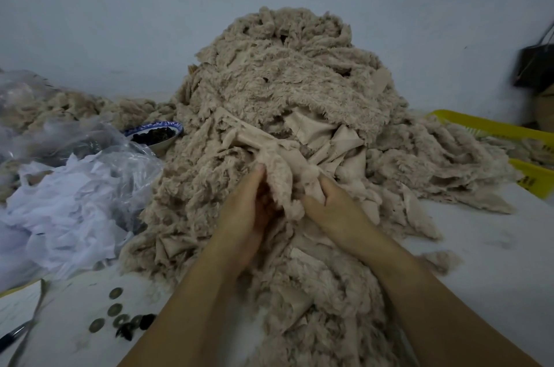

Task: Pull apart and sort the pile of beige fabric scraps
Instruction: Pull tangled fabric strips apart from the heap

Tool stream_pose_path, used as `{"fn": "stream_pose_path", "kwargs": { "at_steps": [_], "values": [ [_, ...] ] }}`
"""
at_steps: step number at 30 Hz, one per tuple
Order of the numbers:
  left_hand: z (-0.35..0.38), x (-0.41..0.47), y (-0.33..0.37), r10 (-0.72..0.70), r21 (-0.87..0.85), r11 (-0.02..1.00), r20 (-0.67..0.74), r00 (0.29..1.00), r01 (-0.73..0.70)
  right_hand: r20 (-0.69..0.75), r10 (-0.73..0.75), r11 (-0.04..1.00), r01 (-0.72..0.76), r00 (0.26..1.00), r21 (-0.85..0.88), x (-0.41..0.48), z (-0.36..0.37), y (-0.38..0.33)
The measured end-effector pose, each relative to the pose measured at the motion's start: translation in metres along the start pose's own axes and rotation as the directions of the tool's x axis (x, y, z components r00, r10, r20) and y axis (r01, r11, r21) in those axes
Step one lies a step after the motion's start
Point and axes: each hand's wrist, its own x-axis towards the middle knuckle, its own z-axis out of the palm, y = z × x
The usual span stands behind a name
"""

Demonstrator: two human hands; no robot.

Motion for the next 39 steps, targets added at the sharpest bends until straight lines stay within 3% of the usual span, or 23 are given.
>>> {"fn": "stream_pose_path", "kwargs": {
  "at_steps": [3, 7, 8, 11, 14, 16, 17, 20, 22, 24, 26, 28, 31, 34, 36, 37, 38, 39],
  "values": [
    [-0.001, 0.002, 0.000, 0.029, 0.029, 0.999, -0.052, 0.998, -0.027, 0.003, 0.033, 0.999, -0.033, 0.999, -0.010, 0.001, -0.001, 0.004],
    [-0.001, -0.001, -0.006, 0.037, 0.241, 0.970, 0.017, 0.999, -0.040, 0.031, 0.067, 0.909, -0.074, 0.997, 0.411, -0.001, -0.002, -0.001],
    [-0.002, -0.001, -0.009, 0.044, 0.331, 0.942, 0.035, 0.998, -0.053, 0.041, 0.030, 0.903, -0.045, 0.999, 0.428, 0.000, -0.003, 0.001],
    [-0.002, -0.004, -0.015, 0.034, 0.527, 0.847, 0.072, 0.997, -0.067, 0.055, -0.049, 0.945, 0.028, 0.997, 0.326, -0.002, 0.000, -0.005],
    [-0.001, -0.008, -0.009, 0.037, 0.462, 0.884, 0.084, 0.996, -0.072, -0.096, -0.102, 0.974, 0.119, 0.990, 0.193, 0.001, 0.000, -0.002],
    [0.001, -0.008, -0.006, 0.119, 0.482, 0.859, 0.141, 0.983, -0.173, -0.202, -0.058, 0.968, 0.104, 0.978, 0.228, 0.004, -0.002, -0.002],
    [0.003, -0.009, -0.006, 0.153, 0.529, 0.815, 0.194, 0.969, -0.234, -0.233, -0.001, 0.946, 0.077, 0.972, 0.315, 0.006, -0.004, -0.002],
    [0.008, -0.009, -0.015, 0.235, 0.713, 0.546, 0.373, 0.897, -0.440, -0.205, 0.110, 0.797, 0.037, 0.973, 0.603, 0.008, -0.007, -0.001],
    [0.013, -0.008, -0.016, 0.342, 0.742, 0.450, 0.372, 0.863, -0.498, -0.172, 0.102, 0.770, 0.032, 0.980, 0.637, 0.008, -0.006, 0.001],
    [0.011, -0.006, -0.013, 0.407, 0.723, 0.539, 0.225, 0.885, -0.432, -0.161, 0.063, 0.859, 0.029, 0.985, 0.511, 0.007, -0.003, 0.000],
    [0.005, -0.003, -0.011, 0.337, 0.550, 0.784, 0.015, 0.941, -0.289, -0.130, -0.007, 0.935, 0.053, 0.991, 0.350, 0.005, -0.003, -0.001],
    [0.000, 0.000, -0.007, 0.243, 0.382, 0.906, -0.116, 0.963, -0.182, -0.038, -0.031, 0.942, 0.042, 0.999, 0.334, 0.002, -0.001, -0.004],
    [-0.003, 0.001, -0.007, 0.151, 0.229, 0.965, -0.087, 0.985, -0.128, 0.048, -0.066, 0.979, 0.056, 0.997, 0.196, 0.000, 0.005, -0.003],
    [-0.003, 0.001, -0.011, 0.143, 0.309, 0.942, -0.016, 0.990, -0.131, -0.037, -0.039, 0.998, 0.041, 0.999, 0.049, 0.003, 0.003, 0.006],
    [-0.004, 0.002, -0.014, 0.090, 0.268, 0.960, -0.043, 0.995, -0.076, 0.018, -0.014, 1.000, 0.014, 1.000, -0.028, 0.004, 0.000, 0.009],
    [-0.004, 0.002, -0.013, 0.083, 0.250, 0.966, -0.060, 0.995, -0.066, 0.052, -0.011, 1.000, 0.010, 0.999, 0.013, 0.004, -0.003, 0.009],
    [-0.005, 0.003, -0.012, 0.096, 0.254, 0.964, -0.066, 0.993, -0.077, 0.022, -0.014, 0.980, 0.009, 1.000, 0.200, 0.006, -0.008, 0.008],
    [-0.005, 0.005, -0.012, 0.117, 0.273, 0.958, -0.079, 0.990, -0.091, -0.051, -0.012, 0.875, 0.035, 0.999, 0.483, 0.008, -0.016, 0.003]
  ]
}}
